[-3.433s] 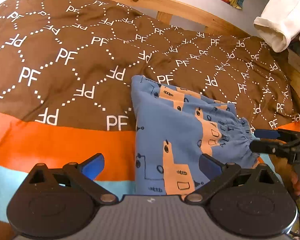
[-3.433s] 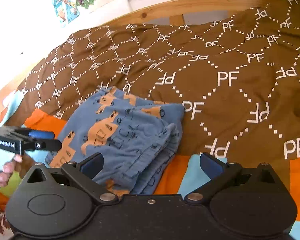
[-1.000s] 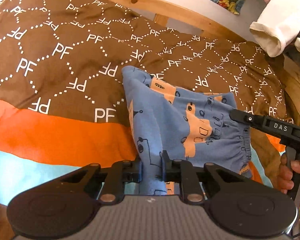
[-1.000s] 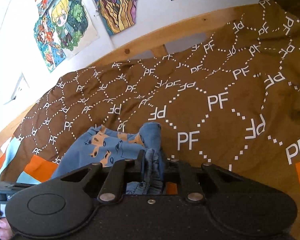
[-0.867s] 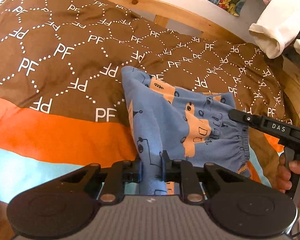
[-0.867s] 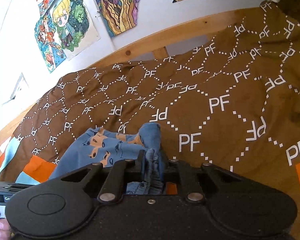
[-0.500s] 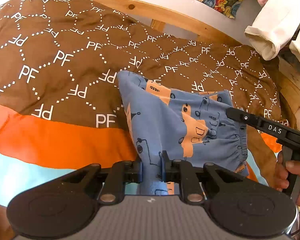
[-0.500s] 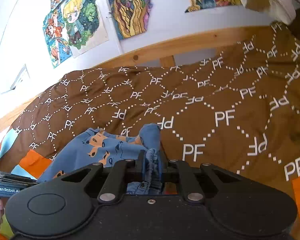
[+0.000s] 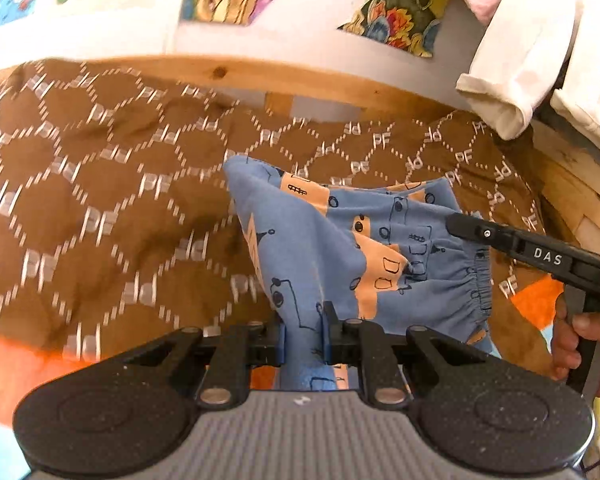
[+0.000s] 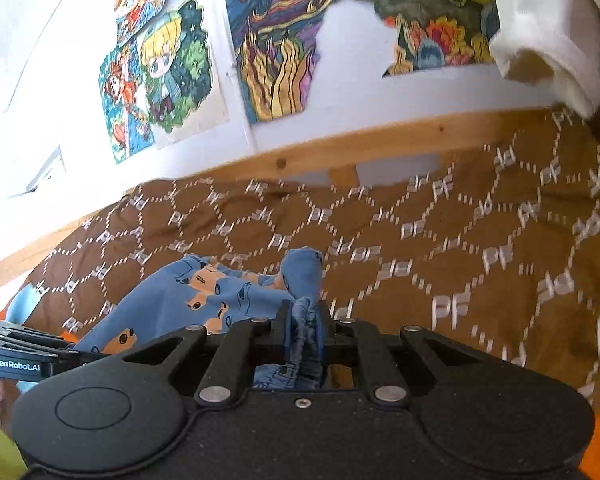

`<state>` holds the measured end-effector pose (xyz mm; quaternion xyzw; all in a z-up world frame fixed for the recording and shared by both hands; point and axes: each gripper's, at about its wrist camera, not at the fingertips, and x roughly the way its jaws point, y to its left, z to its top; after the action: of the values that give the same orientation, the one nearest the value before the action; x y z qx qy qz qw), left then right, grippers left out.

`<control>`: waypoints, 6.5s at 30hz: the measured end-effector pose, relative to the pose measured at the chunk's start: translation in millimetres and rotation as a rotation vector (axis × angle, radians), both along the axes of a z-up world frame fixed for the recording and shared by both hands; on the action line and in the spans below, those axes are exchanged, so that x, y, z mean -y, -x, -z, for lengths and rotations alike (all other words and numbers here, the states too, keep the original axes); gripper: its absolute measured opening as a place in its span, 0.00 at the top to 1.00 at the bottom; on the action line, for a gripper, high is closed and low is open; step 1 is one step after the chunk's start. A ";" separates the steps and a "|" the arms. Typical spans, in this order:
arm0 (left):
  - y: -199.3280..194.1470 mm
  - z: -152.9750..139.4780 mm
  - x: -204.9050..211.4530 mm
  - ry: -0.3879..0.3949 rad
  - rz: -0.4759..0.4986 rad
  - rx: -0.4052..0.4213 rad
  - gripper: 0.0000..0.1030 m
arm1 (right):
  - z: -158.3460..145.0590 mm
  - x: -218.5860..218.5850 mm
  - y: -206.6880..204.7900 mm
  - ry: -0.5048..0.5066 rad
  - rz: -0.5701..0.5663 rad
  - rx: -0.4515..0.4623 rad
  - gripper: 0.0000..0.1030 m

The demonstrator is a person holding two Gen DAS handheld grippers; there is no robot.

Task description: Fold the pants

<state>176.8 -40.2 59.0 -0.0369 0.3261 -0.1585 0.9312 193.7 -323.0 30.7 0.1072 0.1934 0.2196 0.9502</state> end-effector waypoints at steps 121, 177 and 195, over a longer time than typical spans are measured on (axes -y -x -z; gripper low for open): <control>87.5 40.9 18.0 -0.174 -0.325 0.129 0.00 | 26.6 -29.9 101.4 0.190 0.288 -0.051 0.01; 87.6 43.9 13.9 -0.170 -0.343 0.109 0.00 | 29.3 -30.2 101.4 0.178 0.284 -0.071 0.01; 87.3 44.1 13.6 -0.173 -0.342 0.108 0.00 | 29.8 -30.6 101.3 0.178 0.284 -0.077 0.01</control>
<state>89.5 -53.8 14.9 -0.0033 0.2772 0.0289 0.9604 92.4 -292.4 0.9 0.0572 0.2312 0.0608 0.9693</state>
